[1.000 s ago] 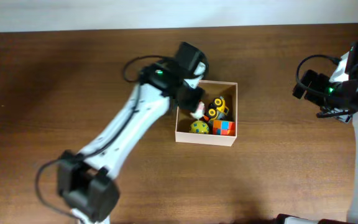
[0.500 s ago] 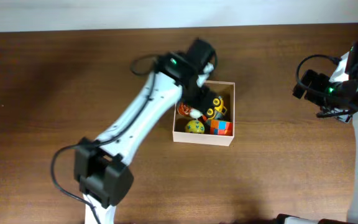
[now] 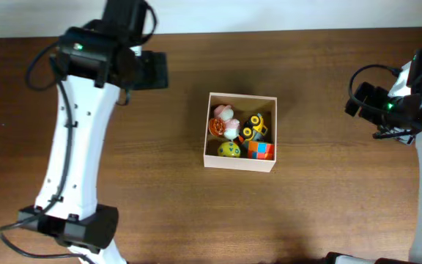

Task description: Pack container

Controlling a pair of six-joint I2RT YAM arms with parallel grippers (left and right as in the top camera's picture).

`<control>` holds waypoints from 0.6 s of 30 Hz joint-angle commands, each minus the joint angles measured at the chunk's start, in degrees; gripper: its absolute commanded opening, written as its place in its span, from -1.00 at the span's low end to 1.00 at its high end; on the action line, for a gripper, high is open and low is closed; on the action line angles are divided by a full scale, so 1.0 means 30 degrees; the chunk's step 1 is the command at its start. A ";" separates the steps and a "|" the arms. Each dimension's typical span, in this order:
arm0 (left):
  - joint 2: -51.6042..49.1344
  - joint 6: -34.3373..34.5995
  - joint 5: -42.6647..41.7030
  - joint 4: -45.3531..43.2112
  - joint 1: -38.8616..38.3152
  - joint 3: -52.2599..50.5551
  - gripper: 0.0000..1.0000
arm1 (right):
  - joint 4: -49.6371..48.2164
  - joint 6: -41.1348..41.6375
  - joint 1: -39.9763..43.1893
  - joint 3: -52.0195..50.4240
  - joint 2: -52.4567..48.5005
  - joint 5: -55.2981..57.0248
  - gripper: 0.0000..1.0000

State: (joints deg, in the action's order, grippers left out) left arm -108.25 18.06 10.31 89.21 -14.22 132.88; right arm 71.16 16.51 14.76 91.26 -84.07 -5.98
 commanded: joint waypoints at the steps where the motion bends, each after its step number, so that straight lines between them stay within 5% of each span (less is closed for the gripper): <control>1: -0.0051 0.0692 0.0372 0.0153 0.1013 0.0044 0.98 | 0.0000 0.0146 0.0087 0.0000 -0.0102 -0.0168 0.97; 8: -0.0051 0.0692 0.0372 0.0153 0.1297 0.0044 0.98 | 0.0000 0.0146 -0.0532 0.0007 0.0663 -0.0160 0.98; 15: -0.0051 0.0692 0.0372 0.0153 0.1297 0.0044 0.98 | 0.0066 -0.0080 -0.3978 0.0000 0.3803 0.0029 0.97; 18: -0.0051 0.0692 0.0372 0.0153 0.1297 0.0044 0.98 | -0.1209 -0.1049 -0.4801 -0.0291 0.5610 0.3067 0.97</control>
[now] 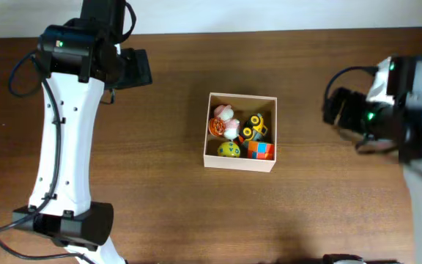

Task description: Pack container

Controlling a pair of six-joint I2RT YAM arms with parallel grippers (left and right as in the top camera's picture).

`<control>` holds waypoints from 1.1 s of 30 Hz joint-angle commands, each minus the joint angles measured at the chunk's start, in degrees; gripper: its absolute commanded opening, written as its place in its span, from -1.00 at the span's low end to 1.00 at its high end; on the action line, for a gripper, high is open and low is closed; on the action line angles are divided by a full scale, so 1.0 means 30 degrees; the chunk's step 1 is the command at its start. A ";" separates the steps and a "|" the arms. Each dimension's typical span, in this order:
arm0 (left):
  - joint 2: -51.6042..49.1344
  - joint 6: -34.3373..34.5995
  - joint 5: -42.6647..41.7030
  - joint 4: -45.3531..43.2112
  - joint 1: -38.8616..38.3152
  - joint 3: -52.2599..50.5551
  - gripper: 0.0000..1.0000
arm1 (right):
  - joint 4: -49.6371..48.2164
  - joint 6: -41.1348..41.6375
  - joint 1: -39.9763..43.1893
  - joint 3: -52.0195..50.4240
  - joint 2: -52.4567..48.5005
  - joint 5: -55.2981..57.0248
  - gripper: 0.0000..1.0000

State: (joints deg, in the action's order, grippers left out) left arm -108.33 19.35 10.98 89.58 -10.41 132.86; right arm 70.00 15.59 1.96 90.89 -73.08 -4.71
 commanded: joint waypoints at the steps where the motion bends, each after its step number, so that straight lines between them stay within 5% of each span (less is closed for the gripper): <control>1: -0.0022 0.0262 0.0146 0.0029 0.0029 0.0051 0.98 | -0.1676 -0.0867 -0.0561 -0.0546 0.2674 0.3512 0.97; 9: -0.0022 0.0262 0.0146 0.0029 0.0029 0.0051 0.98 | -1.0754 -0.6237 -0.0466 -0.8466 0.9464 0.3949 0.97; 21: -0.0022 0.0262 0.0146 0.0029 0.0029 0.0051 0.98 | -1.5103 -0.6550 0.0933 -2.3897 1.9977 0.0750 0.98; 33: -0.0022 0.0262 0.0146 0.0029 0.0029 0.0051 0.98 | -1.6050 -0.6557 0.0947 -2.8123 2.4115 -0.0401 0.97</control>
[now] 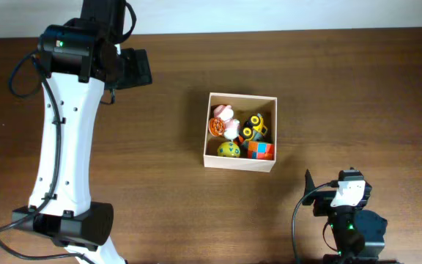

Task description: Pack container

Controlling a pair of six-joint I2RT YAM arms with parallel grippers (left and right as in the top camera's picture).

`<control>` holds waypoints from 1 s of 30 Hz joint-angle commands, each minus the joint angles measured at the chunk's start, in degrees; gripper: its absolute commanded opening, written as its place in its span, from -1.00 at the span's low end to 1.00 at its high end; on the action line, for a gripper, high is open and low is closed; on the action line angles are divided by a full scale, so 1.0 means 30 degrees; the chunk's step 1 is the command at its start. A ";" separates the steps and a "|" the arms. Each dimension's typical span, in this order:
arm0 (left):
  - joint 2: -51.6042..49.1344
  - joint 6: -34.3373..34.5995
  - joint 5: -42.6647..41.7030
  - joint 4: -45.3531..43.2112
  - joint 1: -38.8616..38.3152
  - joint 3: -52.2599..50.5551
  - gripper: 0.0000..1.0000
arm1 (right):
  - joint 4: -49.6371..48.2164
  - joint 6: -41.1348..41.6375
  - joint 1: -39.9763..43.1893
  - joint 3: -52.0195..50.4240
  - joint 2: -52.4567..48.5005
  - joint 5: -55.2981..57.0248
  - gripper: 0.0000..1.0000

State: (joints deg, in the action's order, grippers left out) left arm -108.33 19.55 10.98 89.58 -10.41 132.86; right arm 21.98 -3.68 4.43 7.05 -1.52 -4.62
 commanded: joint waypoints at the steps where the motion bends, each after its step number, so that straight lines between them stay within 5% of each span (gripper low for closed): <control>1: -0.0022 0.0197 0.0146 0.0029 0.0029 0.0051 0.98 | -0.0044 -0.0124 0.0124 -0.0175 0.0262 -0.0430 0.98; 22: -0.0022 0.0197 0.0146 0.0029 0.0029 0.0051 0.98 | -0.0036 -0.0131 0.0124 -0.0175 0.0262 -0.0401 0.97; 30: 0.2127 -0.0036 0.3679 -0.0634 0.0160 -0.0984 0.98 | -0.0036 -0.0131 0.0124 -0.0175 0.0262 -0.0401 0.97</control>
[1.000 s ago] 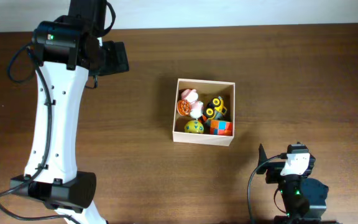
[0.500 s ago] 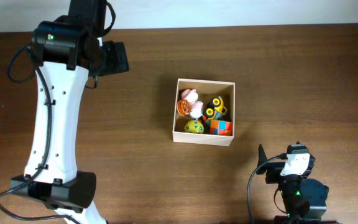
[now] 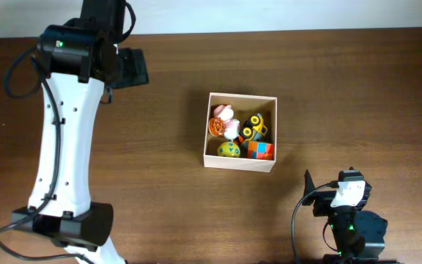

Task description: Pack container

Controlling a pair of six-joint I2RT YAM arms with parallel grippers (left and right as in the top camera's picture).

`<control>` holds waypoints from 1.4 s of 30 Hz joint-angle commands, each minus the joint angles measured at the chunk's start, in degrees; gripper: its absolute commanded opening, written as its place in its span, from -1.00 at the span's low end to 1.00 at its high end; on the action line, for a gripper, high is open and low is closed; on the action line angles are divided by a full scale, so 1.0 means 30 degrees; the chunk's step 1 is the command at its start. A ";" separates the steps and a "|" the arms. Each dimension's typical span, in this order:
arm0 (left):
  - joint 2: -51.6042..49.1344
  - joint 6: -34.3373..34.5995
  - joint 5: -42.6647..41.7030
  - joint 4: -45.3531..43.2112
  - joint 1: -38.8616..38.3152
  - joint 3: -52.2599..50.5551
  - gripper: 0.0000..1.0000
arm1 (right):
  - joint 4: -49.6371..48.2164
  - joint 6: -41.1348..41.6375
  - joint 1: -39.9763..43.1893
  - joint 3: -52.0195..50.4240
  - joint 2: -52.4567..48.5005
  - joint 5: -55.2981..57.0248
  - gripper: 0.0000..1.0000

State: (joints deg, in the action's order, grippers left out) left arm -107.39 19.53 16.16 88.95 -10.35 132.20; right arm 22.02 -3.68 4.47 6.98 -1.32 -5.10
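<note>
A pale wooden box point(image 3: 240, 97) stands at the table's middle. Inside lie a pink and white toy point(image 3: 224, 114), an orange piece point(image 3: 215, 127), a yellow and black toy point(image 3: 253, 127), a yellow-green ball point(image 3: 229, 149) and an orange and blue cube point(image 3: 260, 149). My left gripper point(image 3: 132, 67) hangs over the far left of the table, well away from the box; its jaws cannot be made out. My right arm point(image 3: 346, 213) is folded low at the near right, with its dark gripper end point(image 3: 308, 183) pointing away from me and its fingers unclear.
The white left arm point(image 3: 64, 139) runs from its base point(image 3: 64, 227) at the near left up to the far edge. Brown wooden table point(image 3: 160, 205) all around the box. A pale wall strip point(image 3: 269, 15) runs along the far edge.
The left gripper has shifted a few pixels to the left. The right arm stays folded at the near right, and the box and its contents are unchanged.
At first the left gripper hung far left of the box and the right arm stood raised at the far right edge. The left arm then sat a little further left, and the right arm showed blurred. Later the right arm lay folded near right, where it remains.
</note>
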 commanded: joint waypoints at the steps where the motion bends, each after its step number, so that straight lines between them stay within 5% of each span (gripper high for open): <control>1: 0.2543 -0.0685 0.1974 -0.1362 0.0138 -0.1588 0.98 | -0.0051 -0.0131 0.0109 -0.0153 0.0197 -0.0240 0.97; 9: 1.0360 -0.8269 -0.1698 -1.2123 0.0845 -1.3100 0.98 | -0.0051 -0.0131 0.0109 -0.0153 0.0197 -0.0240 0.97; 18: 1.9744 -0.8276 -0.3031 -1.4375 0.3978 -2.3955 0.98 | -0.0051 -0.0131 0.0109 -0.0153 0.0197 -0.0240 0.97; 30: 2.9929 -0.8262 -0.3832 -1.8768 0.4182 -3.5110 0.98 | -0.0051 -0.0131 0.0109 -0.0153 0.0197 -0.0240 0.97; 42: 3.4898 -0.8269 -0.3818 -2.0495 0.4182 -4.0341 0.98 | -0.0051 -0.0131 0.0109 -0.0153 0.0197 -0.0240 0.97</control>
State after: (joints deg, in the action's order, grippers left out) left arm -5.30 -4.34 5.74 29.17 1.87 14.00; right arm 21.82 -3.68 4.47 6.94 -1.28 -5.32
